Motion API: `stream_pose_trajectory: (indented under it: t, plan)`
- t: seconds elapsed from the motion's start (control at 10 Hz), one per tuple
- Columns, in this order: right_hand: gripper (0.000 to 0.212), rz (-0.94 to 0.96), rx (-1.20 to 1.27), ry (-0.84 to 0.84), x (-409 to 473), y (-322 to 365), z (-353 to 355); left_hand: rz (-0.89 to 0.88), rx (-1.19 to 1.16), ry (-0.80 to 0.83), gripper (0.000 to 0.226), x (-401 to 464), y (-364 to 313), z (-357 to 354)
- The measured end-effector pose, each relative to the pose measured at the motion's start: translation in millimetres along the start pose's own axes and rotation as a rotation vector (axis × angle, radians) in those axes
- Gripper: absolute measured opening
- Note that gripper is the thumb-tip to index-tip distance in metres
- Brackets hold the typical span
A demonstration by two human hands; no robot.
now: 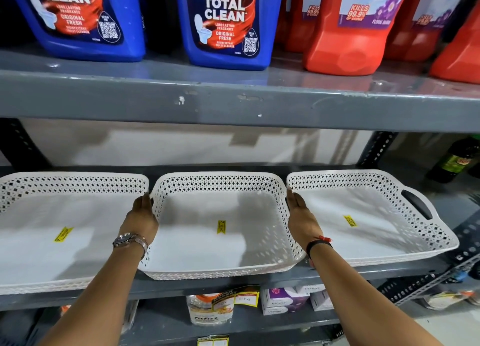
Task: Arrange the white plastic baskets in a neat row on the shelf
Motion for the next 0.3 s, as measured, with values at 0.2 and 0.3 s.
stream_pose_trajectory:
  t: [0.2,0.3]
  plan:
    - [0.057,-0.037,-0.198,0.033,-6,10,13,0.035,0.158,0.093,0.055,-2,-1,5]
    - [0.053,-0.006,-0.3,-0.096,-6,19,29,-0.04,0.2,-0.062,0.057,-3,-13,21]
Point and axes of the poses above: each hand's wrist, its own x-axis towards the middle knuckle, its own z-axis out of the back of the hand, y = z × x, the point moved 5 cm from there along x, towards the middle knuckle, and after that the axes turned 9 degrees about z, right-handed, at the moved point
